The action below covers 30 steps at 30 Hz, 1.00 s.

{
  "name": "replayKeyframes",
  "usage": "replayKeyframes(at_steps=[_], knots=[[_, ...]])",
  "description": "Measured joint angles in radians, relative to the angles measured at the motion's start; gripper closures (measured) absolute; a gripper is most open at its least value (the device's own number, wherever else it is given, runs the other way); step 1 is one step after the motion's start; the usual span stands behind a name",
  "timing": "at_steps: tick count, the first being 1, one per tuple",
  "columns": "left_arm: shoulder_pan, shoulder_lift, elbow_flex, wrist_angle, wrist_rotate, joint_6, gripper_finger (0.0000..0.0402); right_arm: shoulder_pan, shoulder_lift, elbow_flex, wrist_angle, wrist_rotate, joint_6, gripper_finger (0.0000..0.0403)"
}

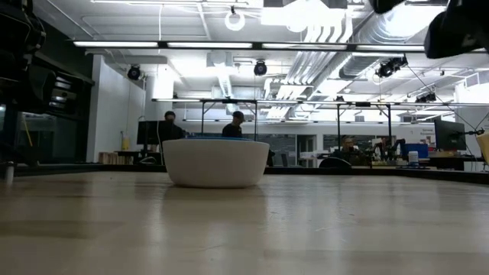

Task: Nest bowls inside each other
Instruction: Stack the yellow bowl into the blue bowl

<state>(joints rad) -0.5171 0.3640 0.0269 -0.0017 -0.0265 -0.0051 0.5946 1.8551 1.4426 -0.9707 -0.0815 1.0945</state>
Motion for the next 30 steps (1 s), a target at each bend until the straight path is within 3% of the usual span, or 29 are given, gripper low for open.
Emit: replayKeyframes(at_steps=[5, 10, 14, 30], knots=[[0.000, 0.000, 0.000, 0.000, 0.000, 0.000, 0.0261, 0.007, -0.055, -0.064, 0.008, 0.039, 0.005, 0.0373], [0.000, 0.000, 0.000, 0.000, 0.000, 0.000, 0.0261, 0.007, -0.086, -0.166, 0.095, -0.020, 0.020, 0.0373], [0.000, 0.000, 0.000, 0.000, 0.000, 0.000, 0.0261, 0.021, -0.090, -0.197, 0.199, -0.051, -0.068, 0.0373], [0.000, 0.000, 0.000, 0.000, 0.000, 0.000, 0.0261, 0.073, -0.108, -0.197, 0.143, 0.085, -0.236, 0.0373]])
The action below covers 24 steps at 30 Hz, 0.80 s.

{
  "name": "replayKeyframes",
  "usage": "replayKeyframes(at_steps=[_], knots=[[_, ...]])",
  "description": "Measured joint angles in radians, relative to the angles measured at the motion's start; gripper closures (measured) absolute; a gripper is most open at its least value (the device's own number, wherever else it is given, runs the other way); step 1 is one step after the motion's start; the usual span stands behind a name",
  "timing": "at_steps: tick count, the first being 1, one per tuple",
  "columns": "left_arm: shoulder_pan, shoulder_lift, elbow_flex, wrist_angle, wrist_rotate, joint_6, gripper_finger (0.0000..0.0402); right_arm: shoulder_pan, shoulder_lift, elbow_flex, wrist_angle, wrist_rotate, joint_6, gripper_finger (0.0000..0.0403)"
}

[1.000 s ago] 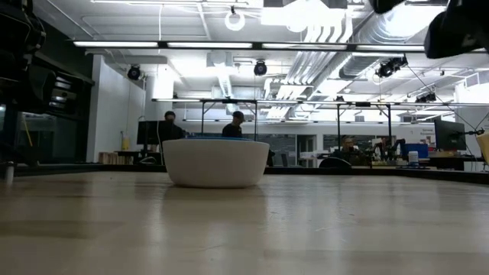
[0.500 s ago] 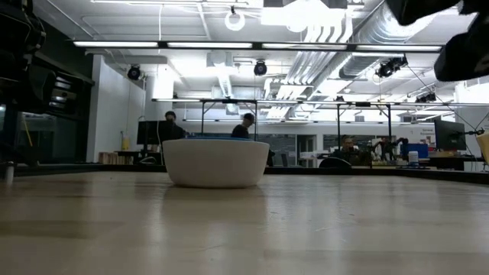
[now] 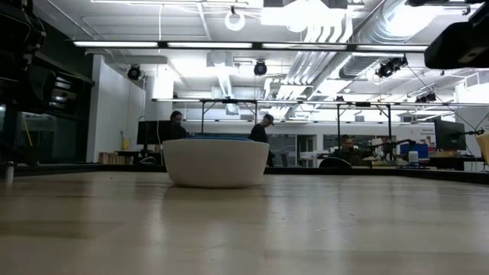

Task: Nest bowls inside each other
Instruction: Stack the yellow bowl into the blue bowl

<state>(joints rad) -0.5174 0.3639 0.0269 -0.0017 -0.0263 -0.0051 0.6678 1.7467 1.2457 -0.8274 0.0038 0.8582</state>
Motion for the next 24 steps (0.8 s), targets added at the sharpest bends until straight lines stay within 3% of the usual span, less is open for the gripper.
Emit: replayKeyframes(at_steps=[19, 24], knots=[[0.000, 0.000, 0.000, 0.000, 0.000, 0.000, 0.0261, -0.016, -0.002, 0.000, 0.031, -0.007, -0.111, 0.0373], [0.000, 0.000, 0.000, 0.000, 0.000, 0.000, 0.0261, -0.027, -0.001, 0.000, 0.033, -0.007, -0.130, 0.0353]])
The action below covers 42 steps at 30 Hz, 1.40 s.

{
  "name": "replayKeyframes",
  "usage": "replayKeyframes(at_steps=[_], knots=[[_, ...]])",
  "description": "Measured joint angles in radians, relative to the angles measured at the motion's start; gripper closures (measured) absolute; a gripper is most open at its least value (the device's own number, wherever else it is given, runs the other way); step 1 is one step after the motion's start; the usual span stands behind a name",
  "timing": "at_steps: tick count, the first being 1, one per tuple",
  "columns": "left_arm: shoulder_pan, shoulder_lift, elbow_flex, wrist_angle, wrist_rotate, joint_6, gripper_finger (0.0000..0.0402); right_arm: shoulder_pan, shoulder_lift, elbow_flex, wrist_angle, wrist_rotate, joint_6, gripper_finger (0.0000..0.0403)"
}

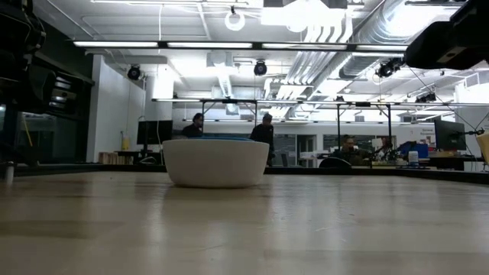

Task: Nest bowls inside each other
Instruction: Stack the yellow bowl into the blue bowl

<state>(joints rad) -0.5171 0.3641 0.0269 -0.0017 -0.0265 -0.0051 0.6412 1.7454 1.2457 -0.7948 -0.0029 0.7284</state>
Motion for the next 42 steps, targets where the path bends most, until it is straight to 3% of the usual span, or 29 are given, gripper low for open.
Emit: replayKeyframes(at_steps=[10, 42], knots=[[0.000, 0.000, 0.000, 0.000, 0.000, 0.000, 0.0261, -0.007, 0.000, 0.000, 0.016, 0.006, 0.003, 0.0282], [0.000, 0.000, 0.000, 0.000, 0.000, 0.000, 0.0261, -0.020, 0.079, 0.000, 0.058, 0.000, 0.011, 0.0284]])
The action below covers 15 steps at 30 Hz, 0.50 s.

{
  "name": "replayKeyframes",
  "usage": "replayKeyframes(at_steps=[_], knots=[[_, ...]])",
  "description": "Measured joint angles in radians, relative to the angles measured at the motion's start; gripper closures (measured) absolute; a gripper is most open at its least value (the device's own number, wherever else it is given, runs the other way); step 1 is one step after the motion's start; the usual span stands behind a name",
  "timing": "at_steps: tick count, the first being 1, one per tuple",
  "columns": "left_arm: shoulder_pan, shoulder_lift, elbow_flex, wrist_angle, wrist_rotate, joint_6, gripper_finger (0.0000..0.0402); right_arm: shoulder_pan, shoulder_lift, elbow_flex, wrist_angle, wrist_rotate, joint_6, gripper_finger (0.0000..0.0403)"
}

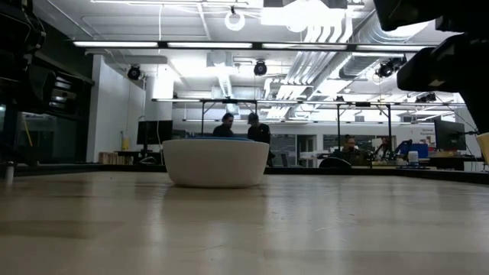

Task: Nest bowls inside each other
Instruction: Stack the yellow bowl into the blue bowl

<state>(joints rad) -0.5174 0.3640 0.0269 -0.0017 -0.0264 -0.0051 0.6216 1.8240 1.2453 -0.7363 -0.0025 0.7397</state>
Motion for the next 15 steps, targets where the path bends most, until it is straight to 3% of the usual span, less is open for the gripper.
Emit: replayKeyframes(at_steps=[15], knots=[[0.000, 0.000, 0.000, 0.000, 0.000, 0.000, 0.0261, 0.000, 0.020, 0.001, 0.014, 0.001, 0.000, 0.0284]])
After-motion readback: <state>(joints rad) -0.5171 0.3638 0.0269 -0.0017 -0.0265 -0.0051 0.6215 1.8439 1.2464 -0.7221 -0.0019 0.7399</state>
